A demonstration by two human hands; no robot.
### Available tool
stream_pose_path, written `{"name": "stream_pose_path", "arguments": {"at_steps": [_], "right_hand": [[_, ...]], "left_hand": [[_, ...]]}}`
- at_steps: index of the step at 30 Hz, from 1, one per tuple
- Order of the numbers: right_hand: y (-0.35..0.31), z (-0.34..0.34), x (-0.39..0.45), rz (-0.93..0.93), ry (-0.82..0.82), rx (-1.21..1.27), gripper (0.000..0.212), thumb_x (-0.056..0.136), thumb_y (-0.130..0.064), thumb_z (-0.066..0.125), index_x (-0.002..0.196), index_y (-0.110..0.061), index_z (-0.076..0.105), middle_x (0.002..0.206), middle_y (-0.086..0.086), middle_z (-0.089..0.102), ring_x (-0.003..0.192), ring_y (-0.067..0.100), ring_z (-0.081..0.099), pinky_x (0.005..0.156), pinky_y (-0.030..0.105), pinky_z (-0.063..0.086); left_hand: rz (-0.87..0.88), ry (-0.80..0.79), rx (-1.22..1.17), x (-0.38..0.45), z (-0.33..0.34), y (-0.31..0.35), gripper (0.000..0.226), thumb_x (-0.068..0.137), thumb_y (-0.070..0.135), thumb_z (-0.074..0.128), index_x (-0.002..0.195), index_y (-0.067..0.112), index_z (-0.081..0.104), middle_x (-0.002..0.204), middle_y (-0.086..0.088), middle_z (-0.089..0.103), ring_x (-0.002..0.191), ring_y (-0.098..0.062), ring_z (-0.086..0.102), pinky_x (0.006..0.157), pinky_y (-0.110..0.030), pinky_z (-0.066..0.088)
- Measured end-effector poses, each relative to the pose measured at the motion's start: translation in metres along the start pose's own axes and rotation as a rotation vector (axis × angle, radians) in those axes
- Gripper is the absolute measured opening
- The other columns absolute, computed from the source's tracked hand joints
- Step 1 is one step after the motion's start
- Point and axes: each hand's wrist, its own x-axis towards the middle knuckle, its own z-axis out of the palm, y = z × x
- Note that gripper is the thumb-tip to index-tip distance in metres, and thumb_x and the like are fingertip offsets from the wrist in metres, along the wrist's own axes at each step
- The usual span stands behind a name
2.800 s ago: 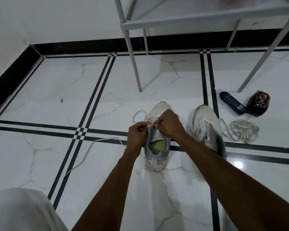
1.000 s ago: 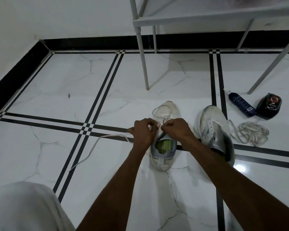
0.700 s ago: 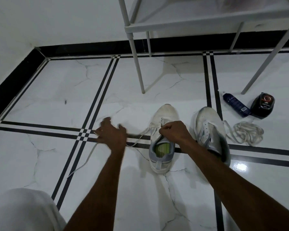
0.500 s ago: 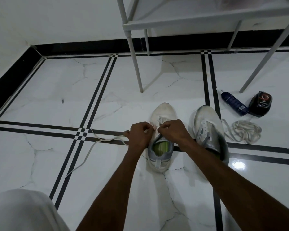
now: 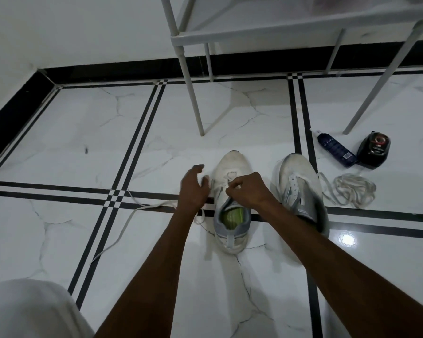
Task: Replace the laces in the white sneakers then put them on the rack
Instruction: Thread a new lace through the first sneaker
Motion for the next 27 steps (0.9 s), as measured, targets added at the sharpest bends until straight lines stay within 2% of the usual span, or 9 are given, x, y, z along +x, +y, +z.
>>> {"name": "stream_pose_path", "arguments": {"at_steps": [2, 6, 10, 14, 18, 21, 23, 25, 27], "right_hand": [[0.001, 0.002, 0.002, -0.022, -0.008, -0.043, 0.022, 0.079, -0.026, 0.071, 0.097, -0.015, 0.079, 0.113, 0.012, 0.070, 0.116, 0.021, 0.059, 0.097, 0.032, 0.051], [-0.003, -0.011, 0.003, -0.084, 0.042, -0.070, 0.010, 0.083, -0.020, 0.071, 0.085, -0.012, 0.077, 0.098, 0.011, 0.072, 0.085, 0.013, 0.061, 0.060, 0.004, 0.040], [-0.017, -0.034, 0.011, -0.146, 0.099, 0.015, 0.011, 0.092, -0.021, 0.065, 0.099, -0.015, 0.072, 0.087, 0.001, 0.070, 0.075, 0.014, 0.064, 0.054, 0.004, 0.040], [-0.044, -0.030, 0.022, -0.217, -0.214, -0.073, 0.022, 0.094, -0.033, 0.065, 0.113, -0.023, 0.070, 0.098, 0.000, 0.072, 0.075, 0.008, 0.069, 0.074, 0.022, 0.056], [-0.062, -0.019, 0.025, -0.156, -0.442, -0.047, 0.022, 0.100, -0.021, 0.055, 0.098, -0.013, 0.075, 0.074, 0.001, 0.073, 0.053, 0.003, 0.058, 0.058, 0.019, 0.048], [-0.044, -0.017, 0.041, 0.027, -0.128, 0.147, 0.015, 0.092, -0.007, 0.059, 0.098, -0.007, 0.073, 0.084, 0.008, 0.073, 0.068, 0.018, 0.067, 0.062, 0.026, 0.052], [-0.030, -0.019, 0.050, 0.054, 0.149, 0.152, 0.037, 0.085, -0.004, 0.064, 0.122, -0.010, 0.063, 0.097, 0.012, 0.071, 0.086, 0.026, 0.071, 0.075, 0.030, 0.058], [-0.036, -0.016, 0.042, 0.017, -0.038, 0.274, 0.058, 0.087, -0.004, 0.067, 0.140, -0.018, 0.047, 0.095, 0.014, 0.072, 0.069, 0.019, 0.067, 0.062, 0.028, 0.056], [-0.051, -0.012, 0.030, -0.100, -0.301, 0.207, 0.050, 0.092, -0.012, 0.069, 0.138, -0.019, 0.049, 0.086, 0.011, 0.076, 0.057, 0.014, 0.060, 0.057, 0.025, 0.050]], "left_hand": [[-0.041, -0.172, 0.006, 0.003, 0.003, 0.009, 0.036, 0.099, 0.024, 0.062, 0.133, 0.012, 0.059, 0.119, -0.006, 0.068, 0.111, -0.021, 0.063, 0.094, -0.032, 0.049], [-0.144, -0.231, 0.249, 0.001, -0.010, 0.011, 0.027, 0.100, 0.048, 0.051, 0.087, 0.027, 0.064, 0.089, 0.010, 0.068, 0.094, -0.018, 0.061, 0.099, -0.045, 0.045], [-0.220, -0.265, -0.013, 0.005, -0.028, 0.015, 0.047, 0.091, 0.064, 0.047, 0.073, 0.027, 0.069, 0.080, 0.012, 0.071, 0.078, -0.014, 0.066, 0.097, -0.048, 0.050], [-0.116, -0.170, -0.062, 0.015, -0.042, 0.031, 0.049, 0.082, 0.070, 0.038, 0.064, 0.031, 0.059, 0.069, 0.009, 0.063, 0.082, -0.021, 0.063, 0.102, -0.059, 0.044], [-0.070, -0.078, -0.121, 0.017, -0.057, 0.037, 0.048, 0.095, 0.059, 0.037, 0.071, 0.024, 0.059, 0.075, 0.008, 0.065, 0.086, -0.015, 0.065, 0.102, -0.053, 0.044], [-0.084, -0.030, -0.186, 0.015, -0.068, 0.020, 0.050, 0.093, 0.059, 0.038, 0.071, 0.018, 0.057, 0.068, 0.011, 0.060, 0.074, -0.014, 0.058, 0.097, -0.053, 0.045], [-0.088, -0.027, -0.176, 0.012, -0.070, 0.012, 0.052, 0.094, 0.058, 0.038, 0.073, 0.013, 0.055, 0.065, 0.011, 0.057, 0.071, -0.014, 0.055, 0.095, -0.053, 0.045], [-0.075, -0.039, -0.117, 0.010, -0.069, 0.010, 0.052, 0.094, 0.058, 0.037, 0.072, 0.015, 0.055, 0.062, 0.010, 0.056, 0.068, -0.014, 0.053, 0.092, -0.052, 0.046], [-0.051, -0.066, -0.032, 0.007, -0.062, 0.015, 0.050, 0.095, 0.057, 0.035, 0.065, 0.021, 0.053, 0.061, 0.011, 0.056, 0.066, -0.014, 0.053, 0.088, -0.049, 0.045]]}}
